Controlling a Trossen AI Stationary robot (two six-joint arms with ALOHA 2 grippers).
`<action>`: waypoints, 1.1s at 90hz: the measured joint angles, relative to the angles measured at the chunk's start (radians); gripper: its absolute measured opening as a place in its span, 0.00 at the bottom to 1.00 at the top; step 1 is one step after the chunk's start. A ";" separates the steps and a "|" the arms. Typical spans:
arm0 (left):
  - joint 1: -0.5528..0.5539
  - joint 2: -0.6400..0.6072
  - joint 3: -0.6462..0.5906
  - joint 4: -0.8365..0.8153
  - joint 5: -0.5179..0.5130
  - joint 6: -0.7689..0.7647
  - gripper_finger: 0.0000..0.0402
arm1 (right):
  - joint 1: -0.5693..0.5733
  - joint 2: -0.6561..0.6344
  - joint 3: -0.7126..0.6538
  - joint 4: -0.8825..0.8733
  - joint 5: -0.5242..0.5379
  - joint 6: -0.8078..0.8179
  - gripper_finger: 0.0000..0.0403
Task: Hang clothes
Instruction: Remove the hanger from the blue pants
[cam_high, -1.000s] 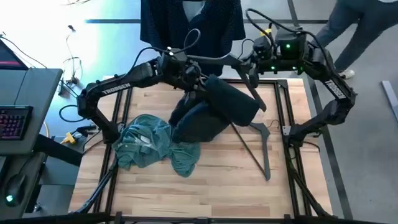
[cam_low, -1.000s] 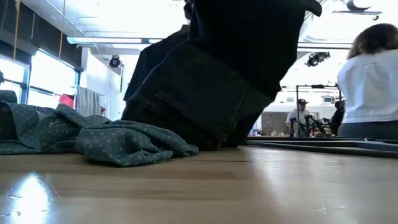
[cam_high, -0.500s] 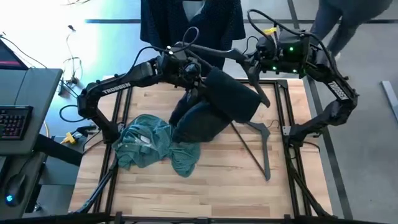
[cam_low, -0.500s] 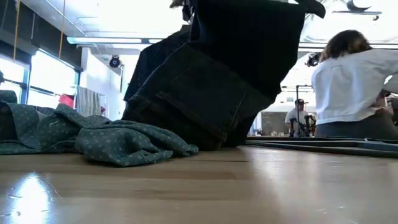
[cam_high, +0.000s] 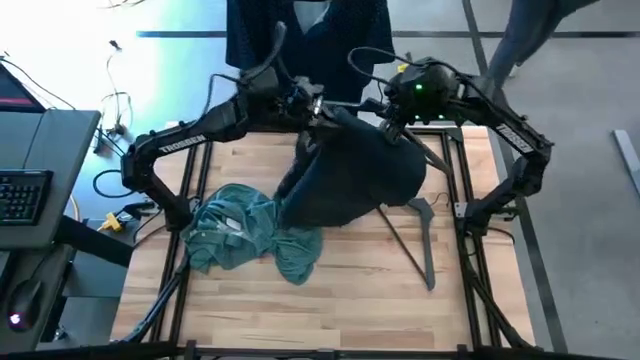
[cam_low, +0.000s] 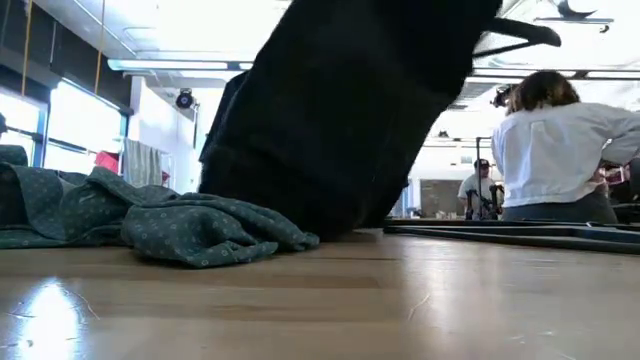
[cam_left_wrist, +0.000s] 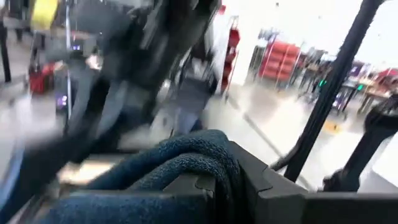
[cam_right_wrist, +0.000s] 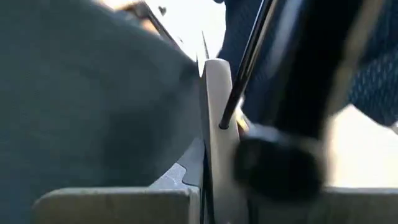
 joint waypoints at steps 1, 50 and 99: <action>0.000 -0.004 0.006 0.001 0.000 0.002 0.00 | -0.002 0.002 0.000 -0.004 0.000 -0.003 0.05; -0.034 -0.223 0.311 -0.070 -0.005 0.156 0.00 | -0.240 0.043 -0.182 0.024 -0.084 -0.037 0.05; -0.149 -0.206 0.370 -0.684 -0.392 0.054 0.00 | -0.121 -0.459 -1.014 0.526 -0.174 0.635 0.05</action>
